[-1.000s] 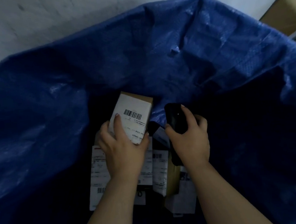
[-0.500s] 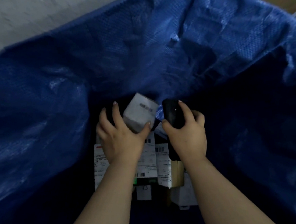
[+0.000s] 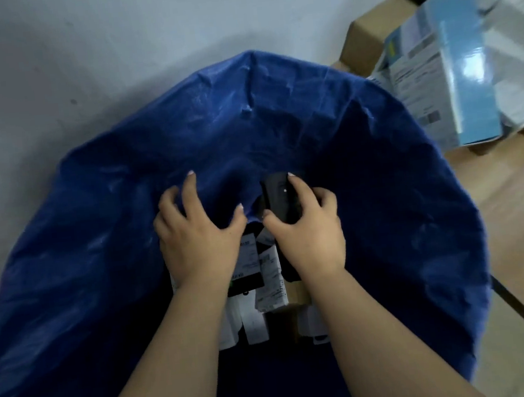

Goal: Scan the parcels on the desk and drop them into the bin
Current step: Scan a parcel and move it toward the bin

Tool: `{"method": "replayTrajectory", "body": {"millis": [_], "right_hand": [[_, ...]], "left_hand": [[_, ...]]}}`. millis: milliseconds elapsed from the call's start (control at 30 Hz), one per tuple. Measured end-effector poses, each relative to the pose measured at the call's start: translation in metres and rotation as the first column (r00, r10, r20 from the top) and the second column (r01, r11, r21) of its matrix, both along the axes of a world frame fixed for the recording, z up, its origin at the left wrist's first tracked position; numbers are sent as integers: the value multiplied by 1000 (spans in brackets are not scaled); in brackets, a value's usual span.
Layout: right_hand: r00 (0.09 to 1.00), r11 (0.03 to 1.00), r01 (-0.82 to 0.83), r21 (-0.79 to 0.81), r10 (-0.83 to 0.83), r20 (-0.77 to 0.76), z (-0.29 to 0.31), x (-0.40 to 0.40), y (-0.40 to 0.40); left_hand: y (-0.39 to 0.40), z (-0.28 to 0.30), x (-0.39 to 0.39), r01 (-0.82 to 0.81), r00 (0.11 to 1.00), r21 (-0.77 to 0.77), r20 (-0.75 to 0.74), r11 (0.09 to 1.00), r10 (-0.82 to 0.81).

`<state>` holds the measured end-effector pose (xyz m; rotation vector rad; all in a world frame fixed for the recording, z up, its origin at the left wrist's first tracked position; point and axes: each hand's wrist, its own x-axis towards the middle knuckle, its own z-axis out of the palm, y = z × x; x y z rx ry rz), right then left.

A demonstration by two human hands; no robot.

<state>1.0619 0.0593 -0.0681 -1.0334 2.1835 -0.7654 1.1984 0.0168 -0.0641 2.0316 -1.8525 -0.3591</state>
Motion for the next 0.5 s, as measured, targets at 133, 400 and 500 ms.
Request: {"method": "replayTrajectory", "body": {"millis": [133,400,500], "right_hand": [[1000,998,1,-62,-2,-22,62,-10,24],[993,968,120,-219,-116,32,165,-89,90],[987,953,161,-256,-160,25,196,-134,132]], "left_hand": [[16,63,-16,53,999,-27,-5,998,-54],[59,171,-89,218,975,8,-53,976,-217],[93,201,-136,259,964,7,-64,966,-258]]}}
